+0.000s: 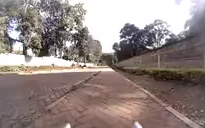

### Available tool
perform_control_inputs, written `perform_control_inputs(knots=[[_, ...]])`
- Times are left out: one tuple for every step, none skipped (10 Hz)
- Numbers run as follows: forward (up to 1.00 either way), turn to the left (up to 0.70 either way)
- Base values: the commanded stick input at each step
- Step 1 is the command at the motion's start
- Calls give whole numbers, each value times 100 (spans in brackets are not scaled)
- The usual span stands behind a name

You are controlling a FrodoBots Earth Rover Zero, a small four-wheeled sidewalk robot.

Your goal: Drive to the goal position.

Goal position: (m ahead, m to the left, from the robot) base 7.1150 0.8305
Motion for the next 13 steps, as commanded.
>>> perform_control_inputs(knots=[[70, 0], [70, 0], [70, 0], [70, 0], [70, 0], [70, 0], [70, 0], [70, 0], [70, 0], [70, 0], [70, 0], [70, 0], [70, 0]])
